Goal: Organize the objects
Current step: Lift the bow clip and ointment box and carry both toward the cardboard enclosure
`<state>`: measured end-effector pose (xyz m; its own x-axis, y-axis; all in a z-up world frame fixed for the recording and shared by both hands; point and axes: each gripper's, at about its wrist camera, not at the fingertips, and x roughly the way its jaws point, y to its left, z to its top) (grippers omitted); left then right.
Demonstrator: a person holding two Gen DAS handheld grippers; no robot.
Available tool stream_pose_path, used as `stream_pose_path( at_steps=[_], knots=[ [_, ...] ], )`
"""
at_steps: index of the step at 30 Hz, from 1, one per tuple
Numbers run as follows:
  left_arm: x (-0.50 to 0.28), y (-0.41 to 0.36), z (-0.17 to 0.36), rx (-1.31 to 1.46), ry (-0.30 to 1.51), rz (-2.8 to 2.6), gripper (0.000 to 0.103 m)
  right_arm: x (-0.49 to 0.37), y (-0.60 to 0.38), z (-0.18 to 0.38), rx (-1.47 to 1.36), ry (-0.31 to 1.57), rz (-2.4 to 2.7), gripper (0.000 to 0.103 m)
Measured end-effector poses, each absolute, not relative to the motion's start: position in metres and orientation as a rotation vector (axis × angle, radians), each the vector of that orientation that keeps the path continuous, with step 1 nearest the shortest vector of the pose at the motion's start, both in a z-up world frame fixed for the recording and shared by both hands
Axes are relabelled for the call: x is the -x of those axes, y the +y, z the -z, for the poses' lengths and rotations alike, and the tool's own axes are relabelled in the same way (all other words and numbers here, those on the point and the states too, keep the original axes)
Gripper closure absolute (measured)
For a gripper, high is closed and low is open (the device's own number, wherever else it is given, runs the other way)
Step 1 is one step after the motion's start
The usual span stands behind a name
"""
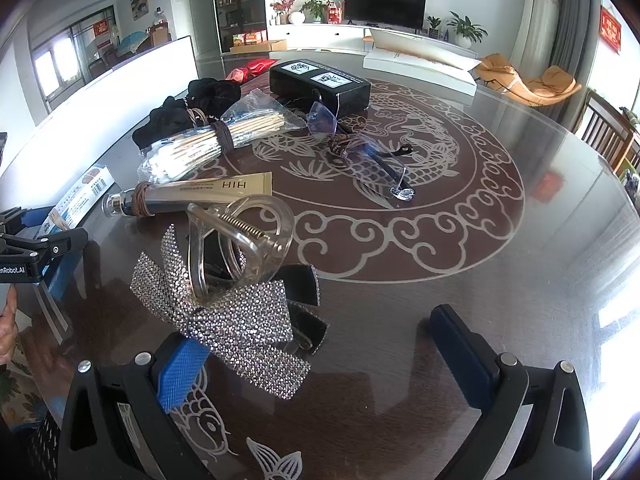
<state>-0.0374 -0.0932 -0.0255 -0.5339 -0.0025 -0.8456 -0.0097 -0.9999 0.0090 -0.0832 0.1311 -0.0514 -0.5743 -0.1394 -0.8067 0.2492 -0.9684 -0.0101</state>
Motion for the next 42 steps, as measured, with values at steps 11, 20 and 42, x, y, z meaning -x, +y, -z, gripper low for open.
stream_pose_path(
  at_steps=[11,20,42],
  knots=[
    [0.035,-0.092,0.027,1.485,0.067,-2.697,0.0,0.098,0.137,0.039,-1.329,0.059,2.406,0.0],
    [0.038,-0.09,0.026,1.545,0.077,-2.653,0.0,0.106,0.079,0.028,-1.301,0.291,2.233,0.0],
    [0.004,-0.079,-0.011,1.307,-0.1,-2.653,0.06,0.08,0.085,-0.005,-1.283,0.074,2.326,0.047]
  ],
)
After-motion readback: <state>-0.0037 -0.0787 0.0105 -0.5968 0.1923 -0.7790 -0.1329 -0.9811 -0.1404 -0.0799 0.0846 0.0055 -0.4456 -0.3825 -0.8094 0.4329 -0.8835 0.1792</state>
